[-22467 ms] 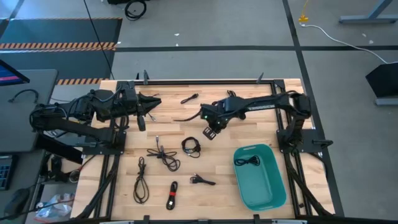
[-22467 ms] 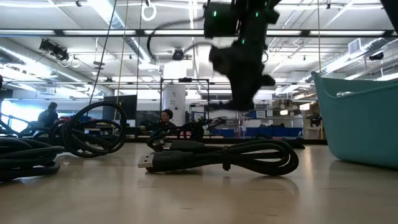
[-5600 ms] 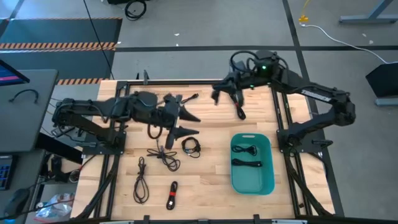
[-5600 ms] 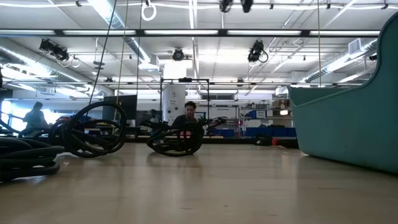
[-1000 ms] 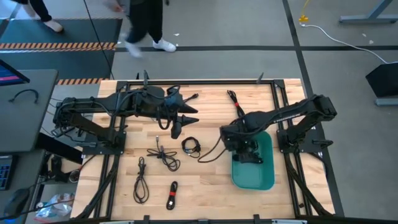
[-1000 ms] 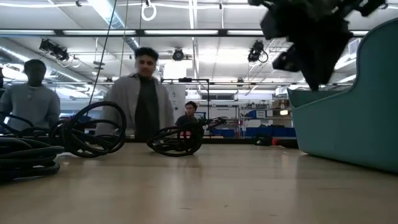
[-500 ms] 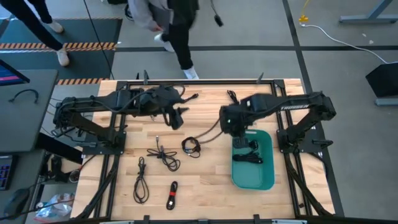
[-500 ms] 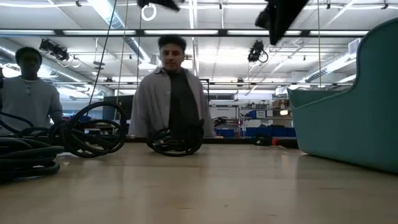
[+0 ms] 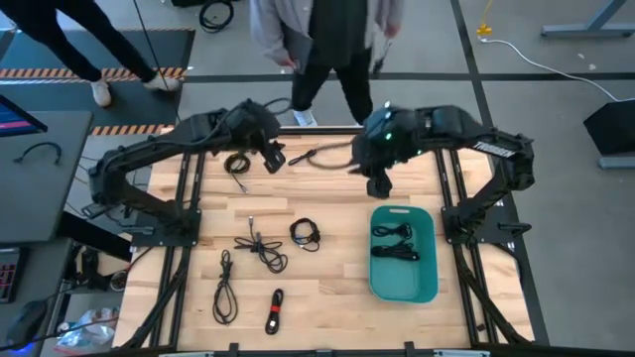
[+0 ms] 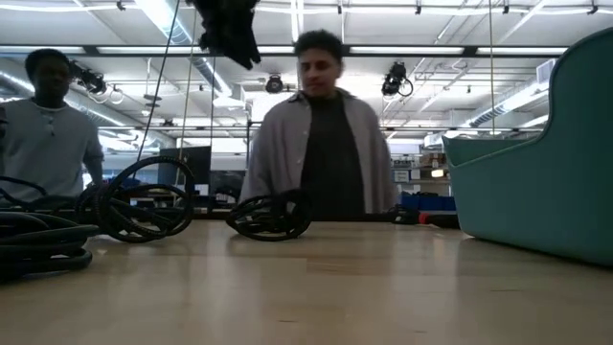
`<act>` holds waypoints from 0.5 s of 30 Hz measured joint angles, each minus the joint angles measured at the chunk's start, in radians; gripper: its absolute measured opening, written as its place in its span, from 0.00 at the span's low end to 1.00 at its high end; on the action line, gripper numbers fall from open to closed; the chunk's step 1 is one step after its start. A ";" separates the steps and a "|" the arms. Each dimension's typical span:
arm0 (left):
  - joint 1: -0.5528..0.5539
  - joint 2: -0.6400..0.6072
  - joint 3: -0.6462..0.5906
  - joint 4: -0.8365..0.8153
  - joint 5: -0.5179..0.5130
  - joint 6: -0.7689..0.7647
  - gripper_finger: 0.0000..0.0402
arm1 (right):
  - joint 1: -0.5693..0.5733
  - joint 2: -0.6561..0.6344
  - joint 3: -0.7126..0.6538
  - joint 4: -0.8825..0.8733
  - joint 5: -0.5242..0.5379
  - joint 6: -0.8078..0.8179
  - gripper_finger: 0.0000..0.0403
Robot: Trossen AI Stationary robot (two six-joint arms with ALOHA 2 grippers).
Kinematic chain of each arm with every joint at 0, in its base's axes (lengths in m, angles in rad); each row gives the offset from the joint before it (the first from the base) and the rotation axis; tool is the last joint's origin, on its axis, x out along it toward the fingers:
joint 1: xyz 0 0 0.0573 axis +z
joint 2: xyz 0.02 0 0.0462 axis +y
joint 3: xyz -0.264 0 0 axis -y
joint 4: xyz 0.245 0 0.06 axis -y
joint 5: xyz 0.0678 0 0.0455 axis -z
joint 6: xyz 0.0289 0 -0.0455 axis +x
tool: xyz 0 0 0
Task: Pick and place USB-C Cables
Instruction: Put the black charger cable into the green bin
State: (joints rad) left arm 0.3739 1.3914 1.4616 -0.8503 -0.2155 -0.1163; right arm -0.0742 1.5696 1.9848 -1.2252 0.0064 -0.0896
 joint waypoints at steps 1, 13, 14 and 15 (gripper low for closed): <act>0.026 0.012 -0.001 -0.003 0.023 0.019 0.44 | -0.007 0.000 0.020 0.018 -0.004 -0.010 0.24; 0.190 0.285 -0.001 0.066 0.263 0.250 0.44 | -0.052 -0.001 0.210 0.168 -0.114 -0.045 0.24; 0.192 0.309 -0.001 0.071 0.265 0.272 0.44 | -0.052 -0.001 0.220 0.179 -0.129 -0.043 0.24; 0.194 0.332 -0.001 0.075 0.264 0.292 0.44 | -0.052 0.000 0.230 0.194 -0.142 -0.041 0.24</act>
State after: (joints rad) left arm 0.5677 1.7234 1.4609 -0.7748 0.0483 0.1759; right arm -0.1263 1.5692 2.2146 -1.0310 -0.1357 -0.1303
